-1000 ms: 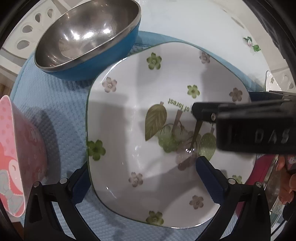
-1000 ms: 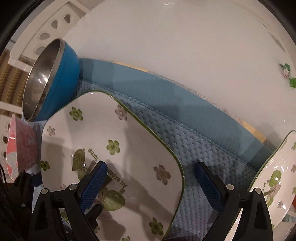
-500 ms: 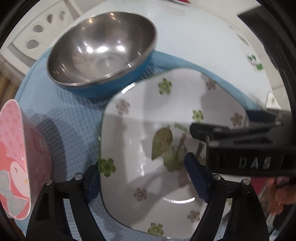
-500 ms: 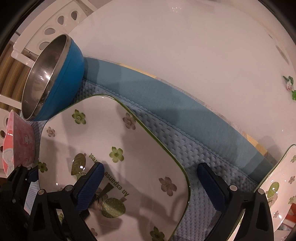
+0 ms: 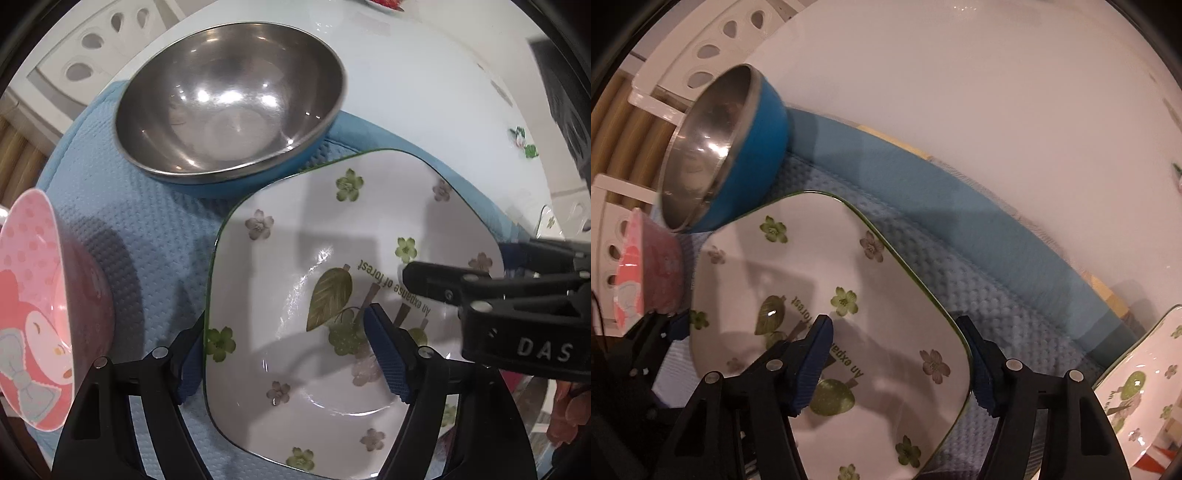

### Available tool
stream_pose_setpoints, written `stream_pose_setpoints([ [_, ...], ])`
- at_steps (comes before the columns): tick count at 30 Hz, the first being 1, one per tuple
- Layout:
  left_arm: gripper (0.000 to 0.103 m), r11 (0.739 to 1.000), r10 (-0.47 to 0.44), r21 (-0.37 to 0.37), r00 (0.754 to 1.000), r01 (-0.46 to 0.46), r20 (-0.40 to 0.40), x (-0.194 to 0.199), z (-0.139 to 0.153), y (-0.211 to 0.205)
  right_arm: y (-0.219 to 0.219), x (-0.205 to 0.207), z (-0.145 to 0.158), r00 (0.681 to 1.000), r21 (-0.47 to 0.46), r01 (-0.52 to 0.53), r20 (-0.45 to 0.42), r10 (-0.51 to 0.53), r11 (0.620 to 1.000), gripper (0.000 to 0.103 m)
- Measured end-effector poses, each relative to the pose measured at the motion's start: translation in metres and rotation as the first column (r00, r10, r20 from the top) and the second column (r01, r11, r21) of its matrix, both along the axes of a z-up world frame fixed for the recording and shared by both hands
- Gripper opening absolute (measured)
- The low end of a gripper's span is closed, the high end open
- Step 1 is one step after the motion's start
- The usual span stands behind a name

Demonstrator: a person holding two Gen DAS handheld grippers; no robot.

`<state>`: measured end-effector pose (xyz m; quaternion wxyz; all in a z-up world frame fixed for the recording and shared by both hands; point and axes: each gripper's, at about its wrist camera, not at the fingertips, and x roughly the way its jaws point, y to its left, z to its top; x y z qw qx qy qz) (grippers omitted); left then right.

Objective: Organize plates and bowls

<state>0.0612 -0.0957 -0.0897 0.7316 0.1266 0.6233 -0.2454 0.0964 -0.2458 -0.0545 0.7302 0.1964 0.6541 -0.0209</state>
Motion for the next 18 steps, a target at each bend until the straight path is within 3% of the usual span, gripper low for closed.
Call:
stream_pose_setpoints([
  [8,0.075,0.995,-0.095,0.003,0.995,0.095,0.022,0.006,0.018,0.01,-0.034,-0.023,0.009,0.997,0.128,0.078,0.018,-0.081,0.989,0.066],
  [18,0.075,0.995,-0.095,-0.031,0.995,0.096,0.027,0.013,0.037,0.026,-0.041,-0.033,0.024,0.995,0.139,0.081,0.037,-0.087,0.987,0.065],
])
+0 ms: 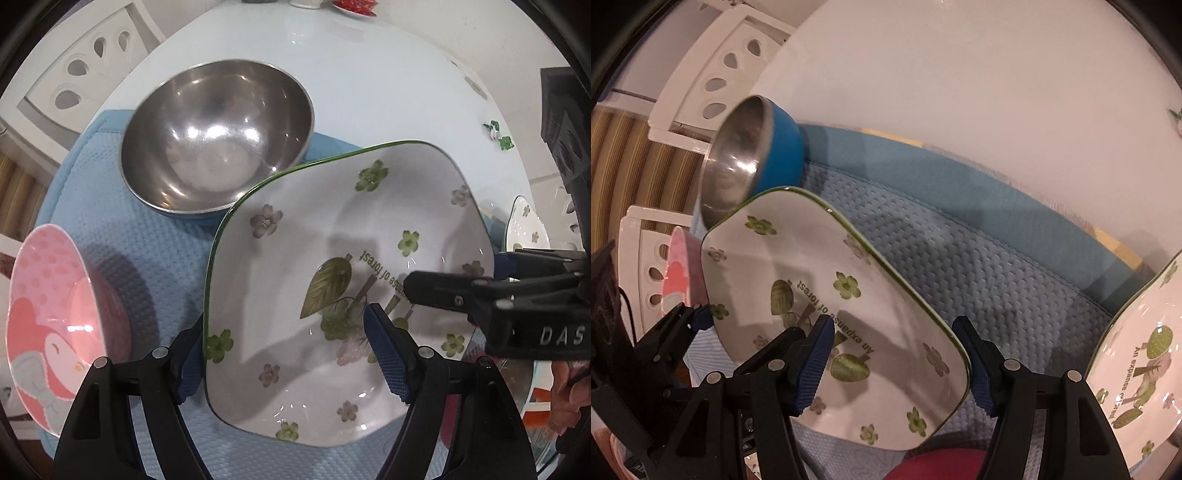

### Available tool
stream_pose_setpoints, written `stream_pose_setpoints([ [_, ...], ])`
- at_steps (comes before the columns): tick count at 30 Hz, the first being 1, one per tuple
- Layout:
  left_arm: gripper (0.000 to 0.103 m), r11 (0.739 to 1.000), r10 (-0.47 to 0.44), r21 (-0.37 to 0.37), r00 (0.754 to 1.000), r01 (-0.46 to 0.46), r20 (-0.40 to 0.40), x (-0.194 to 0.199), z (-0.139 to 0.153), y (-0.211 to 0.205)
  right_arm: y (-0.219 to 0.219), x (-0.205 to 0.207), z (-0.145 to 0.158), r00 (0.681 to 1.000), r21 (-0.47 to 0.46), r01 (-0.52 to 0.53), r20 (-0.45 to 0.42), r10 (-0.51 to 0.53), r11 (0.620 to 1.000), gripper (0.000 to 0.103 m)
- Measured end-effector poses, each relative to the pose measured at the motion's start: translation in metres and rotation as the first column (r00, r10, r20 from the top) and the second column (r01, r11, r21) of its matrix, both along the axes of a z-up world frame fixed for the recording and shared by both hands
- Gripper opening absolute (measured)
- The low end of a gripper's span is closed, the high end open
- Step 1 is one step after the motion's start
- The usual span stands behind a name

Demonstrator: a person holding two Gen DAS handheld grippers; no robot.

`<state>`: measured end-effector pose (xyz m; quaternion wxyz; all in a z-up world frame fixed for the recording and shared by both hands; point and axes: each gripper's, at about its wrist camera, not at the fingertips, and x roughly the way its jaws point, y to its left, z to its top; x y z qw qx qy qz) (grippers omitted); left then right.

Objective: Organize plates and bowls

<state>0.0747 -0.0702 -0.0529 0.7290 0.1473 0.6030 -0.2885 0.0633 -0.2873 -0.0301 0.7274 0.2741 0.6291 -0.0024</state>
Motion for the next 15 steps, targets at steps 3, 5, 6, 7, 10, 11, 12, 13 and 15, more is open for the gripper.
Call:
stream_pose_setpoints([
  [3,0.075,1.0,0.006,-0.016,1.0,-0.006,0.015,0.004,0.01,0.01,0.002,-0.002,0.005,1.0,0.01,0.006,0.009,-0.006,1.0,0.065],
  [5,0.075,1.0,-0.004,0.0,0.999,0.004,0.046,0.004,0.017,0.018,0.002,-0.008,0.005,1.0,0.024,0.015,0.017,-0.015,1.0,0.065],
  [6,0.075,1.0,-0.01,0.002,0.999,0.01,0.051,0.004,0.02,0.021,0.009,-0.013,0.002,1.0,0.024,0.02,0.021,-0.02,1.0,0.065],
  [7,0.075,1.0,-0.005,-0.008,0.999,0.005,0.045,0.005,0.022,0.023,0.009,-0.015,0.004,0.999,0.022,0.022,0.024,-0.022,1.0,0.065],
  [10,0.075,0.999,0.02,-0.036,0.999,-0.019,0.028,0.008,0.033,0.036,0.012,-0.021,0.016,0.999,0.019,0.023,0.039,-0.024,1.0,0.065],
  [11,0.075,0.999,0.024,-0.044,0.999,-0.023,0.031,0.008,0.038,0.041,0.015,-0.024,0.02,0.999,0.021,0.024,0.042,-0.025,0.999,0.065],
  [12,0.075,0.998,0.026,-0.05,0.999,-0.024,0.033,0.007,0.042,0.044,0.016,-0.027,0.024,0.999,0.023,0.026,0.045,-0.027,0.999,0.065],
  [13,0.075,0.998,0.025,-0.058,0.999,-0.023,0.036,0.006,0.048,0.047,0.017,-0.028,0.028,0.998,0.018,0.027,0.049,-0.028,0.999,0.065],
  [15,0.075,0.997,0.016,-0.071,0.999,-0.012,0.049,0.003,0.06,0.051,0.021,-0.03,0.035,0.998,0.004,0.032,0.054,-0.032,0.999,0.065],
])
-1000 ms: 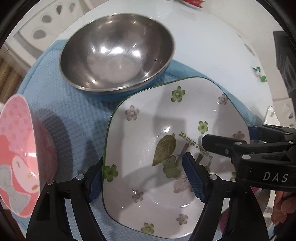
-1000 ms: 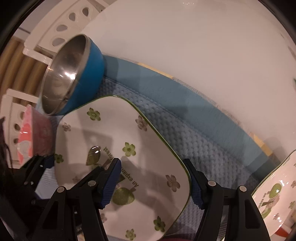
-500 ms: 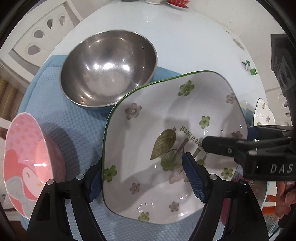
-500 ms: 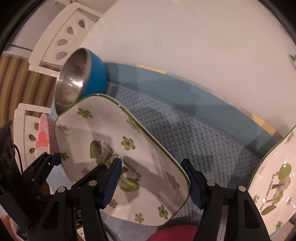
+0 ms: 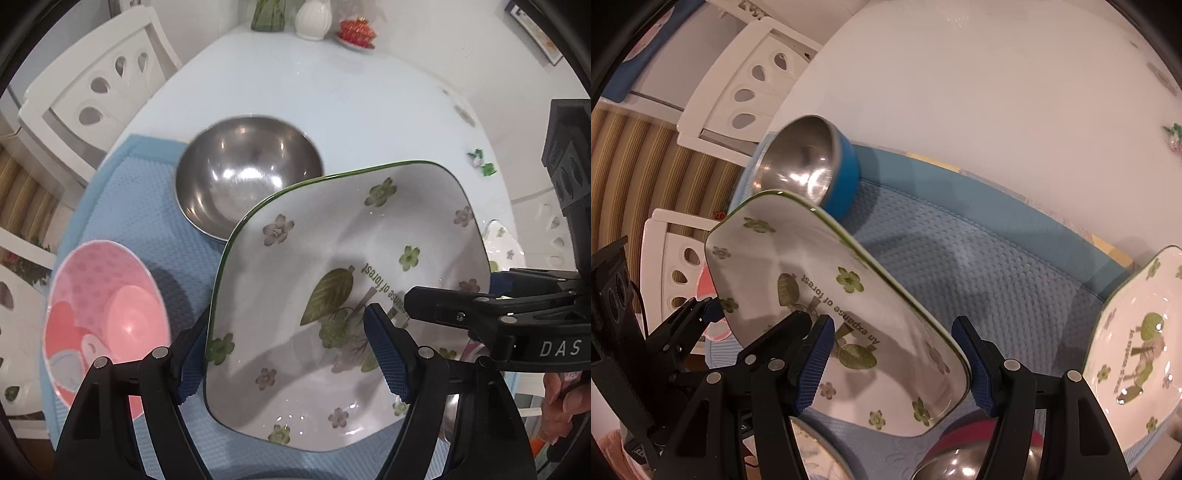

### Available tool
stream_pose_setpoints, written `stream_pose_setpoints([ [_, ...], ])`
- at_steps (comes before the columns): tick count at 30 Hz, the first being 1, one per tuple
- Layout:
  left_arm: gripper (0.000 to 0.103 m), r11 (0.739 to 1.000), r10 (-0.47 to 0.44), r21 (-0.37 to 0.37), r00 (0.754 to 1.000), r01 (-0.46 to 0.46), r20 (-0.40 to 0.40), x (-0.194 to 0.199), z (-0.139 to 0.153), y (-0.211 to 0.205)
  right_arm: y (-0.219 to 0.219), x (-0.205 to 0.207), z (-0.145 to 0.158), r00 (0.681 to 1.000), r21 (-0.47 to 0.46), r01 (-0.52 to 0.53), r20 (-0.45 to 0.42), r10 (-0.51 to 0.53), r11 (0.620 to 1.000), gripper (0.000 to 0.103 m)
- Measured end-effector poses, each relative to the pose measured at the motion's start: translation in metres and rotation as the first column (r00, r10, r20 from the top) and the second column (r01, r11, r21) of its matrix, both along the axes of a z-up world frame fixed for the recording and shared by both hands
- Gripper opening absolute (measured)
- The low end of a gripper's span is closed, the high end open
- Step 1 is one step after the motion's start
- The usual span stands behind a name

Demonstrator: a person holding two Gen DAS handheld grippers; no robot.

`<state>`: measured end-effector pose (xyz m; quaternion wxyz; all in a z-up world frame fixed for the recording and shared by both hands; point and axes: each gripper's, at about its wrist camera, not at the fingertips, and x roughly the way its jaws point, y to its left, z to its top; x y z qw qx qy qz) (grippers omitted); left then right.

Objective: Organize plates and bowls

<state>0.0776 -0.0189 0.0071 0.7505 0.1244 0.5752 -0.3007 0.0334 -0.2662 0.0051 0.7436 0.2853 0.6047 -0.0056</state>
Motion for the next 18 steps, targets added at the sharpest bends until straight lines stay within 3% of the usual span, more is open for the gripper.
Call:
stream_pose_setpoints([
  [10,0.075,0.999,0.004,-0.036,1.0,-0.003,0.023,-0.012,0.029,0.003,0.03,-0.015,0.041,0.998,0.0,0.019,0.053,-0.019,1.0,0.065],
  [18,0.075,0.999,0.004,-0.042,1.0,-0.005,-0.006,-0.019,0.027,0.015,0.046,-0.025,0.038,0.997,0.06,0.057,0.051,-0.06,0.997,0.065],
])
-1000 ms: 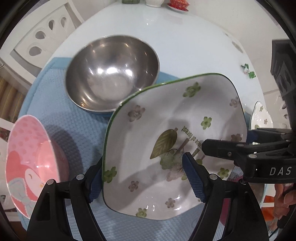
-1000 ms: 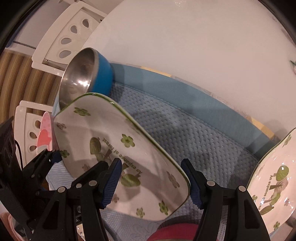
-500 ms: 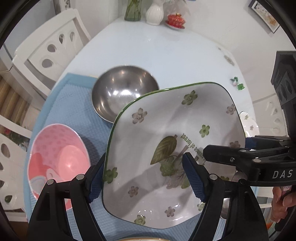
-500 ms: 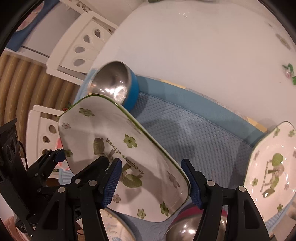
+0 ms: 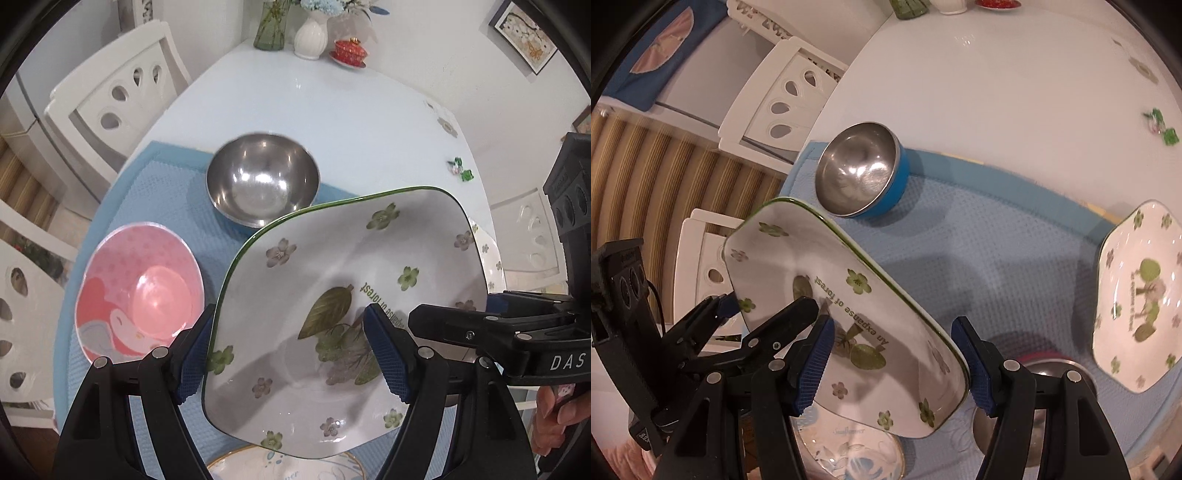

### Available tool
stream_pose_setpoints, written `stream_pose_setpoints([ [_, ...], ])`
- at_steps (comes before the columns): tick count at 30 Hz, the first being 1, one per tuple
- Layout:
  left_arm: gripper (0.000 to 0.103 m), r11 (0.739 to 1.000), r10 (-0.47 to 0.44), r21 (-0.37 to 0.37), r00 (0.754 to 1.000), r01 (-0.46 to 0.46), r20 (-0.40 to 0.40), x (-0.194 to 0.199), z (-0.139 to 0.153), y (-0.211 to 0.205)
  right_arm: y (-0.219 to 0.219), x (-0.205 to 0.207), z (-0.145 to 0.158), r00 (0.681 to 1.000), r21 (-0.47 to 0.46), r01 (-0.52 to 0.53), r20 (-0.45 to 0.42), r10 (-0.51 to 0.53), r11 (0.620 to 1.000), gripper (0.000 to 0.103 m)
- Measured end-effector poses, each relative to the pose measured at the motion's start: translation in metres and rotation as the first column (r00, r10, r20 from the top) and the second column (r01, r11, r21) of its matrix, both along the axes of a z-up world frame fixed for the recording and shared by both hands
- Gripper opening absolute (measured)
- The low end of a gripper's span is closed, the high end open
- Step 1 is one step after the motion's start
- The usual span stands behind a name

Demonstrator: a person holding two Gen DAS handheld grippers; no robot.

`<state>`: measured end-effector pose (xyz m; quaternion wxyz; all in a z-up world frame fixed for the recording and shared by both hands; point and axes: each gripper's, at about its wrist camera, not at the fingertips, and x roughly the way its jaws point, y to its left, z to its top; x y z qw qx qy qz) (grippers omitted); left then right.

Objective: Organize plates and bowls

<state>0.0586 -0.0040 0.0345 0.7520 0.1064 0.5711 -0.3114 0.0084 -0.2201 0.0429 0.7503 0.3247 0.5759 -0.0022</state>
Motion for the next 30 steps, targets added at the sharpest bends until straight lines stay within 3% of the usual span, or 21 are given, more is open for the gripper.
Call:
stream_pose_setpoints([
  [7,0.075,0.999,0.021,0.027,0.998,-0.019,-0.065,-0.002,-0.027,0.007,0.01,-0.002,-0.032,0.998,0.046,0.016,-0.062,-0.014,0.999,0.063],
  [13,0.075,0.999,0.034,0.013,0.994,-0.033,-0.1,0.002,-0.037,0.007,0.014,0.001,-0.039,0.998,0.05,0.014,-0.067,-0.011,0.999,0.062],
  [17,0.061,1.0,0.01,0.002,0.997,-0.01,-0.072,0.001,-0.034,0.001,0.014,0.004,-0.038,0.999,0.054,0.011,-0.044,-0.009,0.998,0.054],
  [21,0.061,0.999,-0.022,0.023,0.997,0.024,-0.076,0.003,-0.045,-0.005,0.012,0.01,-0.048,0.998,-0.003,0.012,-0.067,-0.013,1.0,0.053],
  [25,0.063,0.998,-0.057,0.007,0.99,0.059,-0.13,0.002,-0.051,0.003,0.006,0.008,-0.065,0.985,-0.161,0.007,-0.169,-0.035,0.987,0.053],
  [28,0.063,0.995,-0.071,0.057,0.992,0.077,-0.106,-0.001,-0.05,0.014,-0.005,-0.008,-0.056,0.985,-0.196,0.079,-0.137,-0.107,0.977,0.053],
  [30,0.063,0.994,-0.079,0.06,0.988,0.087,-0.131,-0.004,-0.053,0.021,-0.007,-0.018,-0.051,0.986,-0.155,0.118,-0.101,-0.135,0.981,0.053],
])
